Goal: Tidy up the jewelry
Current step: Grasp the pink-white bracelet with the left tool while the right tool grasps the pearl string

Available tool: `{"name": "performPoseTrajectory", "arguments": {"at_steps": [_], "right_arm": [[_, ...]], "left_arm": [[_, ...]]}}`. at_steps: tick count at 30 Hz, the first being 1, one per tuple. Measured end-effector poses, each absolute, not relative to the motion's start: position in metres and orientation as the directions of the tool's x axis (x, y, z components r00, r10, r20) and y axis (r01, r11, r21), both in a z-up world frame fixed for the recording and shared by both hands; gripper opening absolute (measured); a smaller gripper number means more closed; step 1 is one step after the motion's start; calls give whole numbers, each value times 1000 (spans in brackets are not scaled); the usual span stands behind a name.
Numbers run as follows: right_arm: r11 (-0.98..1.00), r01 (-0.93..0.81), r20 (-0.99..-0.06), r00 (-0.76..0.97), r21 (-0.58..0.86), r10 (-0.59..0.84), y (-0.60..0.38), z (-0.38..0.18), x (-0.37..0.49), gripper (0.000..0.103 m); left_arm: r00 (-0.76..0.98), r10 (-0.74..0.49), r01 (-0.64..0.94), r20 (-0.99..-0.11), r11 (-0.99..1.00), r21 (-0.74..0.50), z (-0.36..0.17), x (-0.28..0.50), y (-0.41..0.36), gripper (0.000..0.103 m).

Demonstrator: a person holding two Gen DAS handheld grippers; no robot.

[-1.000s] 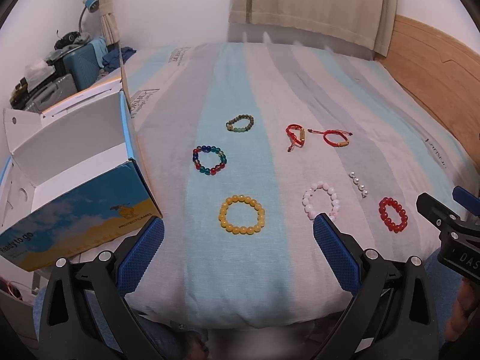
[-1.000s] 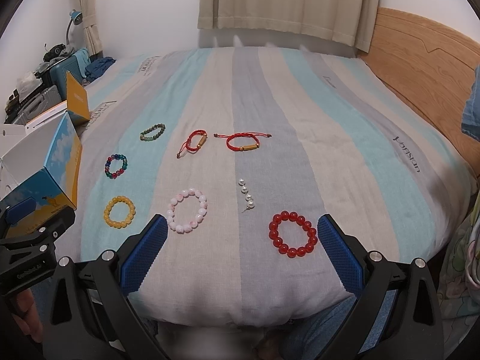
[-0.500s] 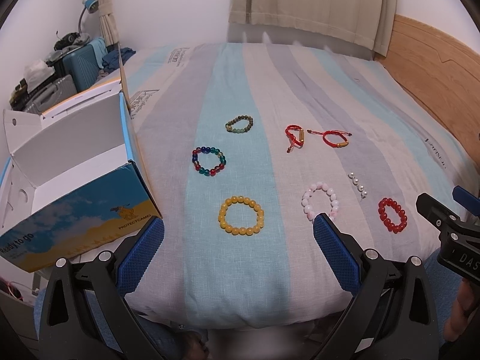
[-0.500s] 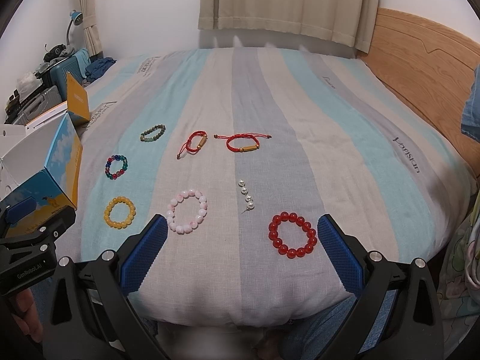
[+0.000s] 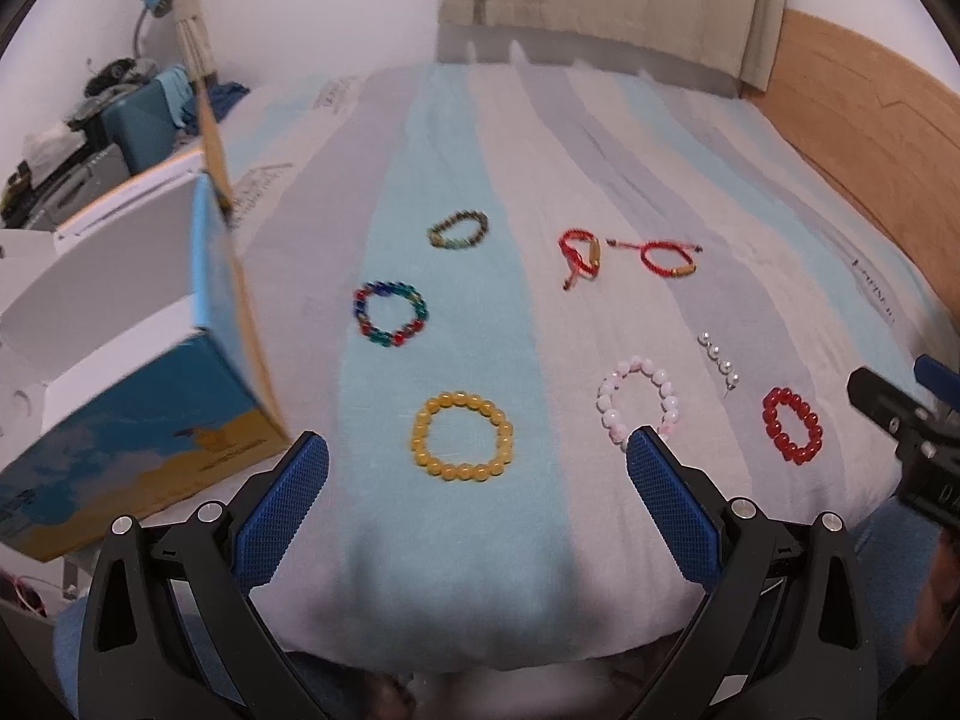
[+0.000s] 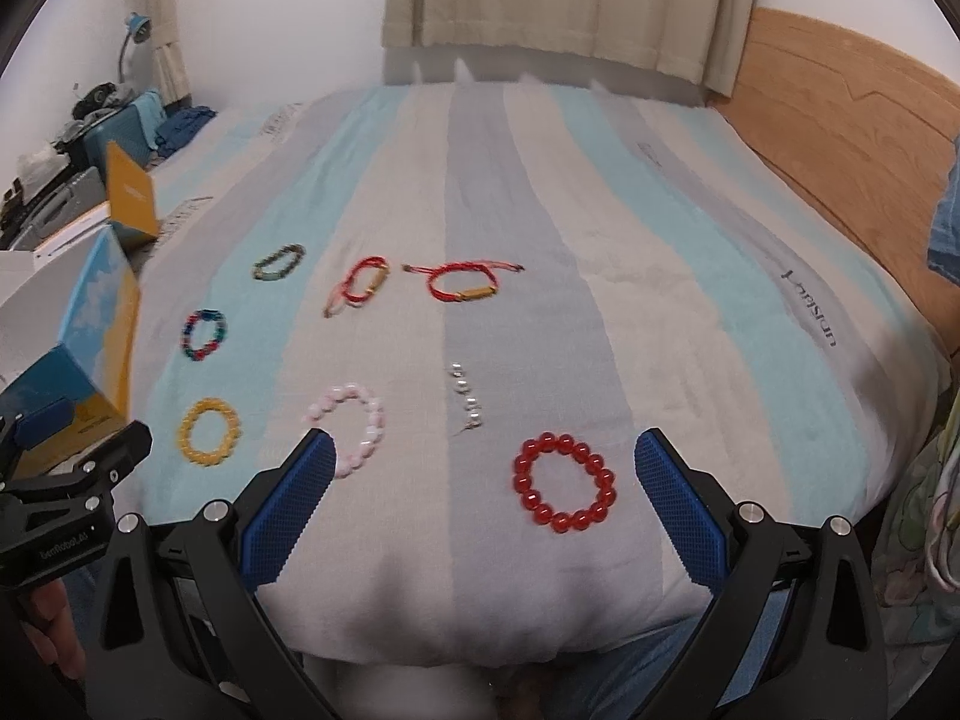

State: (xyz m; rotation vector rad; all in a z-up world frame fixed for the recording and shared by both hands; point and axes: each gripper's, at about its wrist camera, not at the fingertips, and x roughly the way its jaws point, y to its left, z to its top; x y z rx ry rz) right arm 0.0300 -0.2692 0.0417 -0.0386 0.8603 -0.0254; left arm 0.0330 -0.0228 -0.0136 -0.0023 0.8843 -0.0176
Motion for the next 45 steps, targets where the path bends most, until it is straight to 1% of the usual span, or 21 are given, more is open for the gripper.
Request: {"name": "performPoseTrajectory", "arguments": {"at_steps": [6,13,15,17,21,24,27,29,31,32,33,34,35,36,37,38,39,41,42,43,45], "right_arm": [[997,57,-813,578,-49,-73,-308,9,75,96],[997,45,-868,490,-65,-79,-336,-34,111,96],[997,38,-883,464,-64,-75,-343,-46,118,94],[999,19,-895,445,-37,-42,-345,-56,125,89],[998,-68,-901,434,-16,15,-331,-66,135,88],[992,-125,-907,418,5,57,-316,-71,142,82],[984,-176,-913,396,27,96,-302,-76,147,73],[982,-187,-920,378,33,103,-298,-81,150,65],[982,-189,-921,377,29,100,-295,-83,152,62],[982,-189,-921,377,31,101,-295,-83,153,57],[981,-191,-921,376,32,104,-294,-82,153,52],[981,-194,-920,378,32,105,-293,-81,153,49],[980,-196,-921,376,32,105,-293,-81,153,43],[980,-197,-921,375,32,105,-292,-81,153,37],[980,-196,-922,374,32,105,-291,-81,154,35],[980,-195,-922,372,34,106,-292,-80,154,28],[980,-196,-923,369,37,109,-292,-80,154,22],[980,-196,-925,363,41,112,-291,-80,153,15],[979,-197,-926,359,45,115,-291,-79,153,11],[980,-195,-927,355,51,119,-291,-79,154,11],[980,-189,-931,344,62,125,-292,-78,154,11]], "left_arm": [[585,-70,102,-808,995,-13,-47,72,-70,97],[516,-121,176,-848,984,-33,-89,116,-116,97],[495,-124,186,-860,982,-35,-102,127,-123,97],[479,-129,194,-868,980,-39,-112,135,-127,97],[489,-113,208,-865,978,-10,-121,142,-133,97],[498,-102,224,-861,974,14,-123,144,-137,97],[505,-100,230,-857,973,22,-124,143,-137,94],[514,-95,236,-853,971,34,-124,140,-138,88],[515,-91,238,-852,970,41,-123,139,-137,83],[517,-92,240,-851,970,41,-122,138,-137,78],[517,-90,241,-851,970,43,-121,136,-136,76],[516,-92,244,-852,969,44,-120,136,-136,71],[515,-92,244,-852,969,43,-119,135,-135,66],[512,-91,244,-854,969,42,-118,135,-134,63],[511,-86,240,-855,970,46,-116,136,-134,56],[509,-84,238,-856,970,47,-115,135,-133,50],[507,-83,235,-858,971,44,-115,136,-132,47],[501,-78,226,-862,973,43,-112,135,-128,34],[494,-84,224,-865,974,34,-111,136,-126,30],[490,-90,223,-867,974,25,-110,134,-127,22],[477,-103,225,-873,974,8,-107,135,-124,21]]}}
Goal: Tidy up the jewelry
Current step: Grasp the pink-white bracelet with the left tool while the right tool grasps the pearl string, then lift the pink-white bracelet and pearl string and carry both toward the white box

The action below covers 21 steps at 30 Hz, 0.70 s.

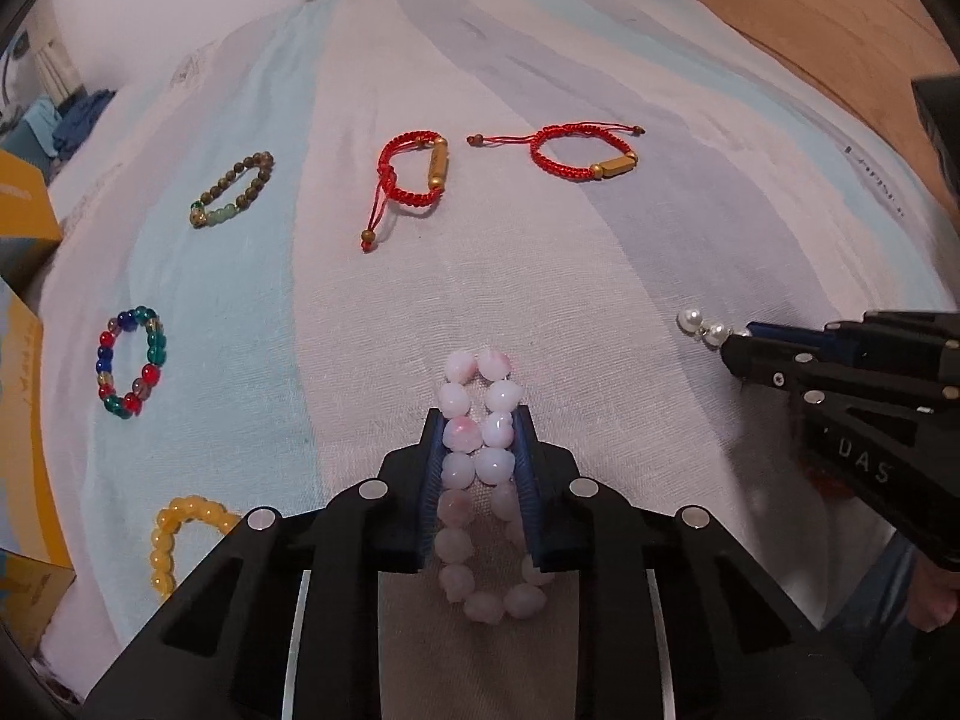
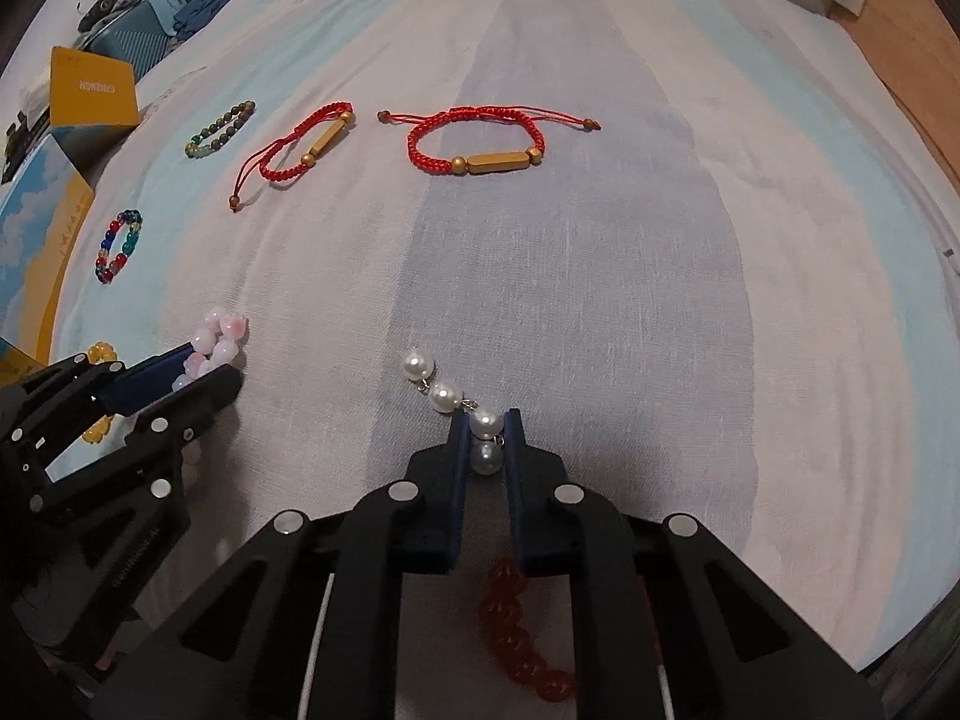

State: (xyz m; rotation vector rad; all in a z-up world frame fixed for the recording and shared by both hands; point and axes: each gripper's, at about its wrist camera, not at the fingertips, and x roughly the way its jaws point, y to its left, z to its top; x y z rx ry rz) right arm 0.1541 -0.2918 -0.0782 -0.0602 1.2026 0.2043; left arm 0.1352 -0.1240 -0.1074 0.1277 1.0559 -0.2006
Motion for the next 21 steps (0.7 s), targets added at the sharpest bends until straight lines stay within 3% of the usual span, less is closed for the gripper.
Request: {"name": "performPoseTrajectory", "arguments": {"at_steps": [1,2,21], "right_arm": [[980,-185,-930,343,72,133,-293,-77,154,11],[981,-178,-929,342,83,141,-295,-76,153,11],[985,-152,-897,418,83,140,-297,-28,135,11]], "left_arm": [[469,-111,227,-876,974,-2,-106,135,-123,12],[467,-115,229,-877,973,-5,-105,135,-123,11],[498,-125,224,-858,975,-12,-68,119,-116,11]]}}
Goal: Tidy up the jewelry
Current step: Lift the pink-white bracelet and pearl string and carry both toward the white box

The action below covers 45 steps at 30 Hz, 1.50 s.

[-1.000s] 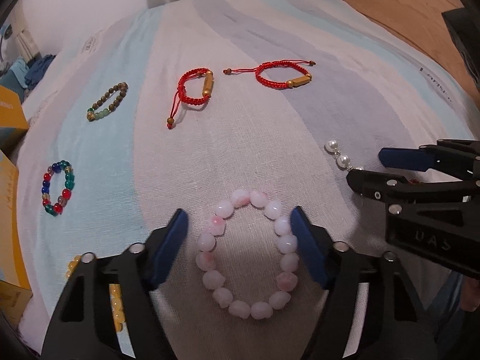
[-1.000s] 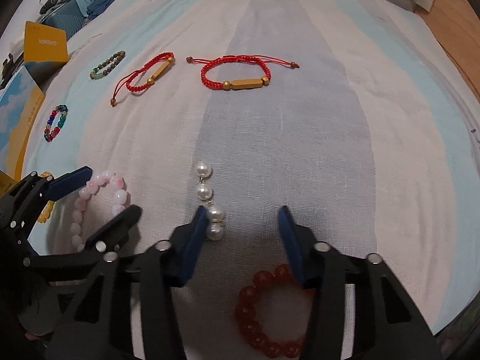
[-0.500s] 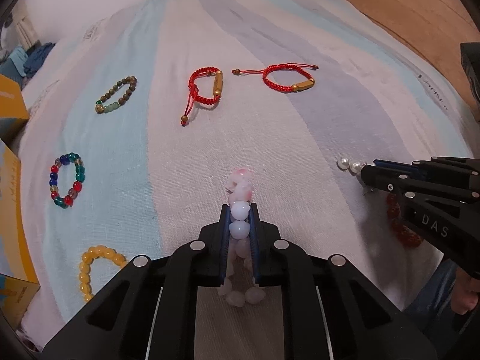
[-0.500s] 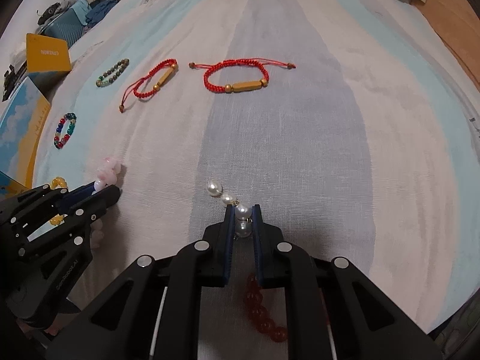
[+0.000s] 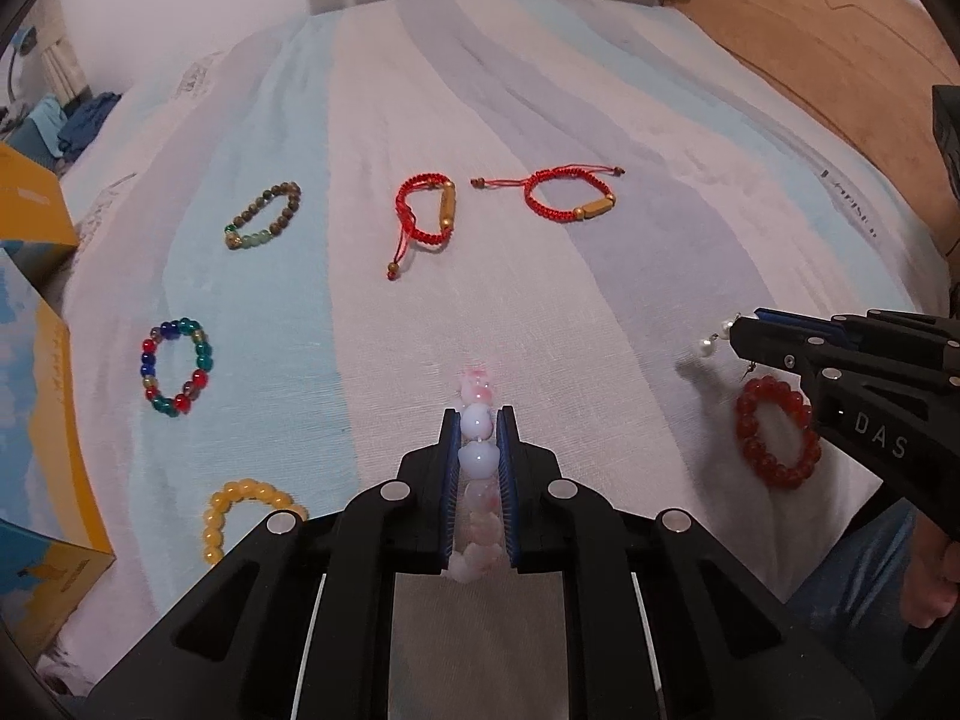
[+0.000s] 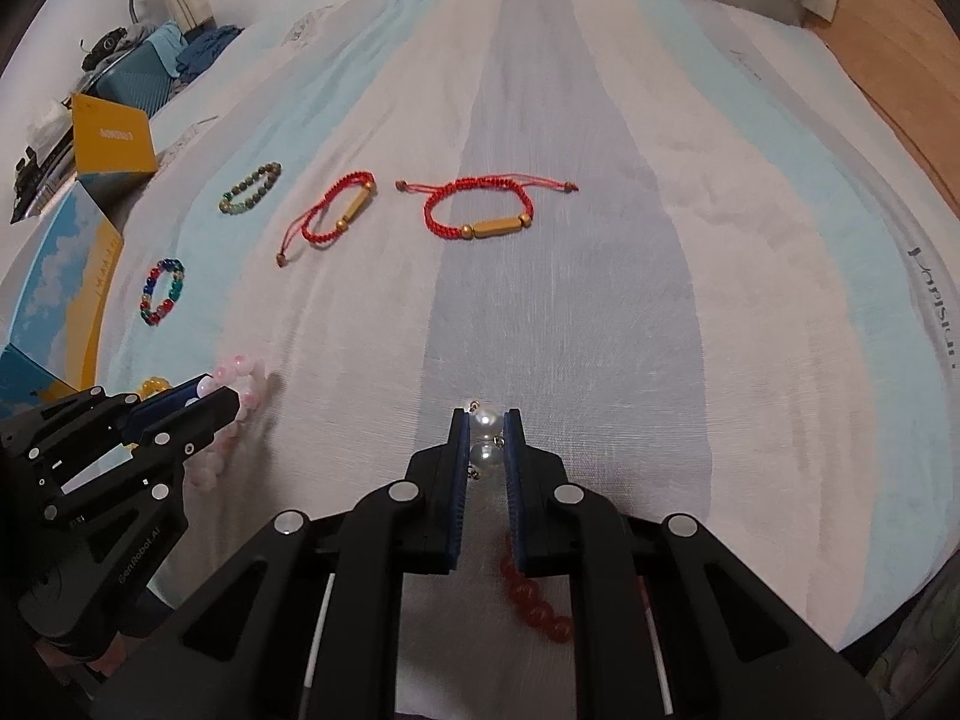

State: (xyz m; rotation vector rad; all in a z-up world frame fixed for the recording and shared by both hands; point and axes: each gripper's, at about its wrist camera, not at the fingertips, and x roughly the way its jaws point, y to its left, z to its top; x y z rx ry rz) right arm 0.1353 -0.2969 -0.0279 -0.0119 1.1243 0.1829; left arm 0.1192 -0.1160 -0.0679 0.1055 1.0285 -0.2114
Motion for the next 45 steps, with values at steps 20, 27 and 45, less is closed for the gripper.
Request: {"name": "performPoseTrajectory", "arguments": {"at_steps": [20,27,45], "right_arm": [[989,-127,-858,497,72,126,-289,35,115,11],[987,-146,-842,523,69,136,-269,61,113,11],[957,-284,-791,573,53,214,-151,129,129,11]], "left_arm": [[551,-114,182,-827,983,-14,-10,96,-86,11],[586,-98,141,-805,990,-17,19,91,-58,11],[661,4,-13,-750,1000,-6,84,85,59,11]]}}
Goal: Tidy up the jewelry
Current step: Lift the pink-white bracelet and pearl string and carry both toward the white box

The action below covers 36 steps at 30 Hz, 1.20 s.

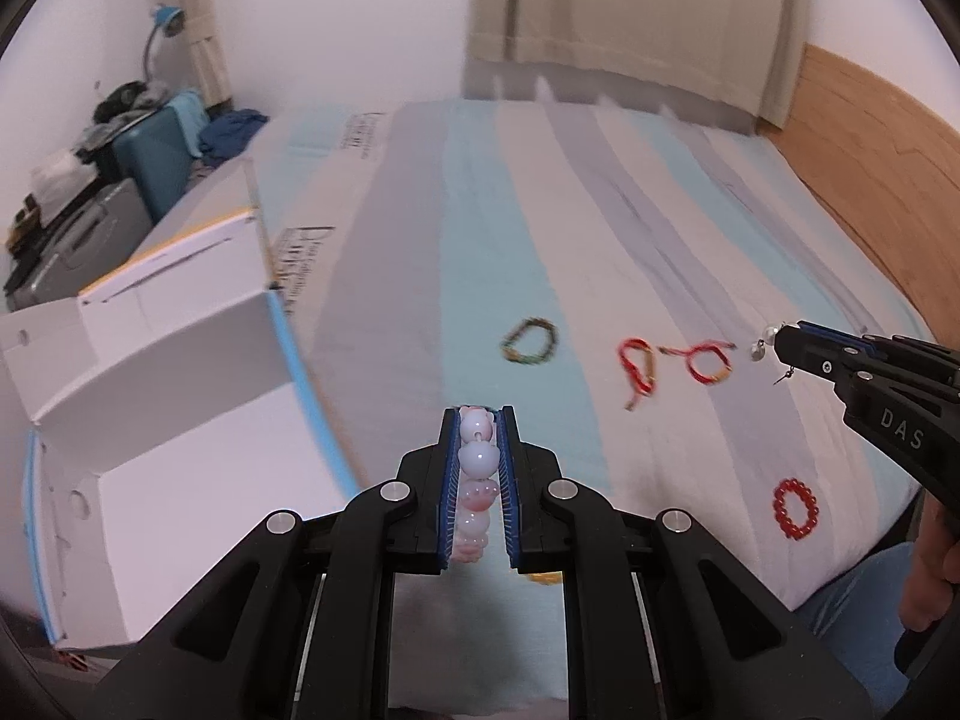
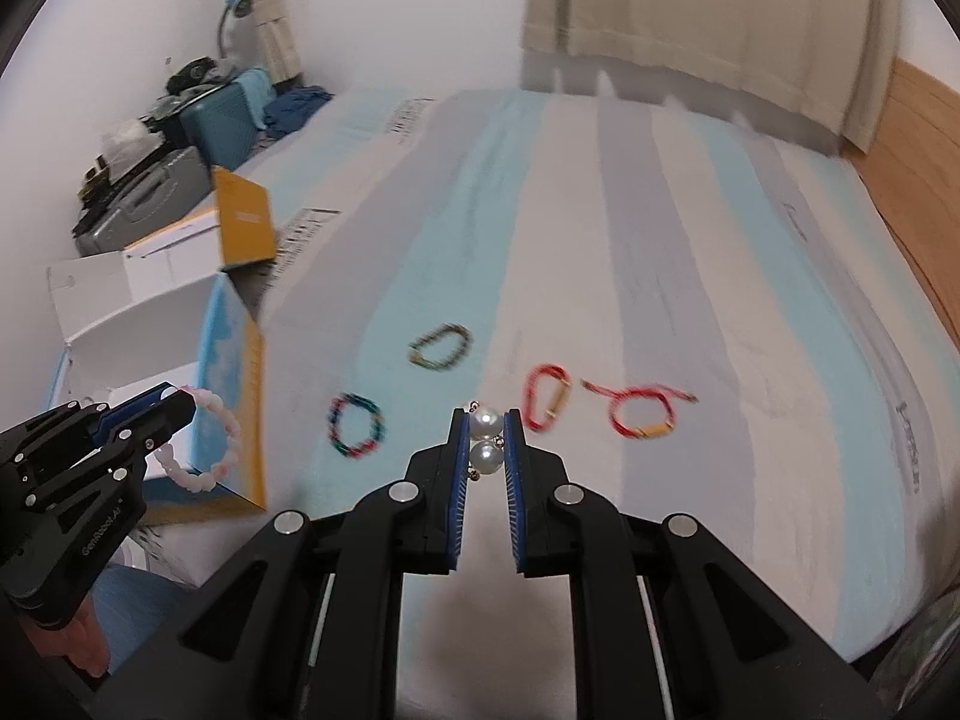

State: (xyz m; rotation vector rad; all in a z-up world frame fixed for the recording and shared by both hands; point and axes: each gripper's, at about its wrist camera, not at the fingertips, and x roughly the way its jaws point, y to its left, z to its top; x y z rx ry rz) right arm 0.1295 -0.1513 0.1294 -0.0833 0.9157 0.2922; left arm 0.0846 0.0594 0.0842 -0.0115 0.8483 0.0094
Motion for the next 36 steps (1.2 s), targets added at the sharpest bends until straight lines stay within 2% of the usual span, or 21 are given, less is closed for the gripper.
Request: {"name": "performPoseTrajectory", "arguments": {"at_steps": [12,21,28,36], "right_arm": [[900,-434,-767,561,47,310,-36,156,128,11],[836,-547,-771,510,52,381,49,153,112,11],[788,-613,-801,444,56,403,105,127,101,11],[773,-632,-865,358,54,353,137,71,108,11]], "left_arm": [[668,112,-161,-736,987,5,104,65,162,11],[630,187,-279,-754,960,5,95,40,235,11],[566,223,-366,-794,931,0,66,23,287,11],[472,214,-425,-855,905,-8,18,19,323,11]]}}
